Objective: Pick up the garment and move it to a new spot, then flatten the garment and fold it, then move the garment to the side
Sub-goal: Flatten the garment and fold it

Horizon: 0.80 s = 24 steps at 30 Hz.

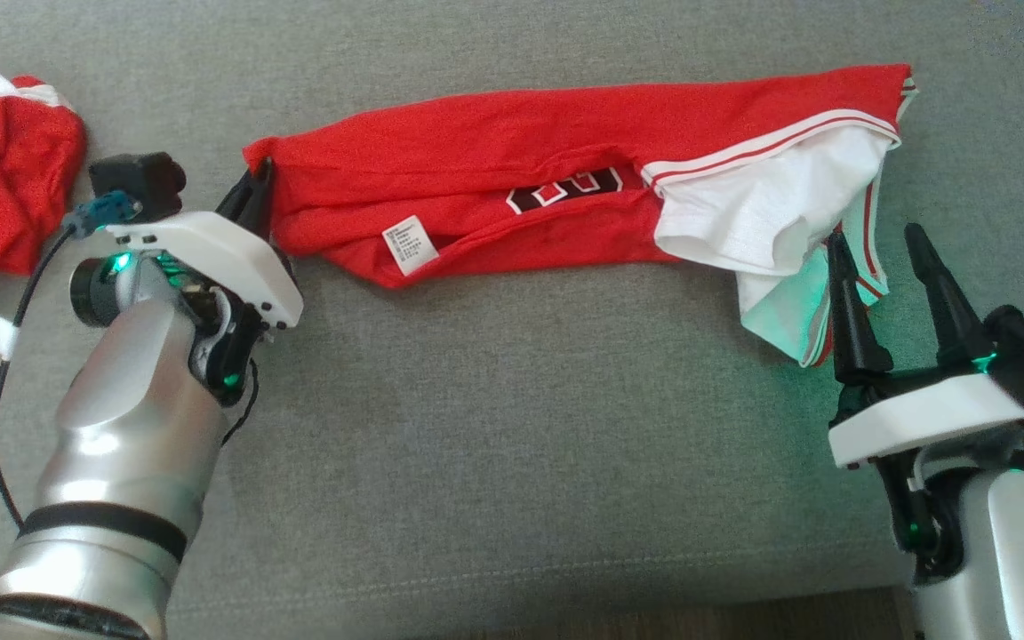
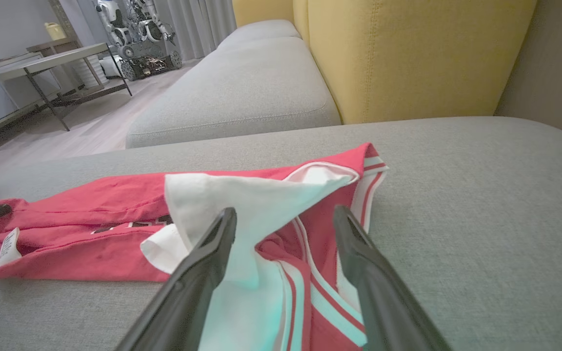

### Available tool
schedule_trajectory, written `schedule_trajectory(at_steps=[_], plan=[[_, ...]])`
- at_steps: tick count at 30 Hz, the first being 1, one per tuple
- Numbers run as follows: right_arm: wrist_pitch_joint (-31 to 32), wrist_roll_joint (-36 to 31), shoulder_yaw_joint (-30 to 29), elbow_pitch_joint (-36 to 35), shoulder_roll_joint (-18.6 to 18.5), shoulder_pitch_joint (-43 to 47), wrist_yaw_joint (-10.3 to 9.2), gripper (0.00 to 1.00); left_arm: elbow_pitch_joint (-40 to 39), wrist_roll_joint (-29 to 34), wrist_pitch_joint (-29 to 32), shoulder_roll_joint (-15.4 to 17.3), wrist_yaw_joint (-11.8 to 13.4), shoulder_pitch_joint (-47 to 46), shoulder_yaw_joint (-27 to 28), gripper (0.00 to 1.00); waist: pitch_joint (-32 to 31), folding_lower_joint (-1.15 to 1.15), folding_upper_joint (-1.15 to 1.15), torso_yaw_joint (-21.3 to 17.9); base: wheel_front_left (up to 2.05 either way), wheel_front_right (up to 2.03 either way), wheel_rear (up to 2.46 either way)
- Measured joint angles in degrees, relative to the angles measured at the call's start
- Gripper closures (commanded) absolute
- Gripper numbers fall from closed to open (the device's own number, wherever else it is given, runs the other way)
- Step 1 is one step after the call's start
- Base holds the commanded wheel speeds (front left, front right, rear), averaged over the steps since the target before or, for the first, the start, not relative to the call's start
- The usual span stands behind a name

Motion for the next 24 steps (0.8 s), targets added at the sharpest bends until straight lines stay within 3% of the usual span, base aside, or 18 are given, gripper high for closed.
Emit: schedule_trajectory(at_steps=[11, 19, 20, 21, 22, 24], plan=[[0.9, -2.8, 5.9, 0.7, 0.0, -3.2, 0.00, 0.00, 0.0, -3.9, -3.2, 0.6, 0.0, -0.1, -5.6, 1.00, -1.1, 0.00, 0.00, 1.9, 0.00, 0.00, 0.00], [2.7, -5.4, 1.9, 4.5, 0.0, -3.3, 0.00, 0.00, -0.5, -5.1, -4.6, 0.7, 0.0, -0.2, -8.6, 1.00, -1.0, 0.00, 0.00, 2.8, 0.00, 0.00, 0.00], [2.9, -5.4, 1.7, 4.7, 0.0, -3.3, 0.00, 0.20, -0.7, -5.4, -4.7, 0.8, 0.0, -0.2, -9.0, 1.00, -1.0, 0.00, 0.00, 2.8, 0.00, 0.00, 0.00], [2.9, -5.4, 1.5, 5.0, 0.0, -3.3, 0.00, 0.63, -1.0, -5.6, -4.7, 0.9, 0.0, -0.2, -9.2, 1.00, -1.0, 0.00, 0.00, 2.8, 0.00, 0.00, 0.00], [2.9, -5.5, 1.3, 5.1, 0.0, -3.3, 0.00, 1.00, -1.4, -5.8, -4.9, 1.0, 0.0, -0.2, -9.3, 1.00, -1.0, 0.00, 0.00, 2.8, 0.00, 0.00, 0.00], [2.9, -5.2, 0.9, 5.2, 0.0, -3.4, 0.00, 1.00, -2.1, -5.9, -5.2, 1.4, 0.0, -0.2, -9.4, 1.00, -1.2, 0.00, 0.00, 2.9, 0.00, 0.00, 0.00]])
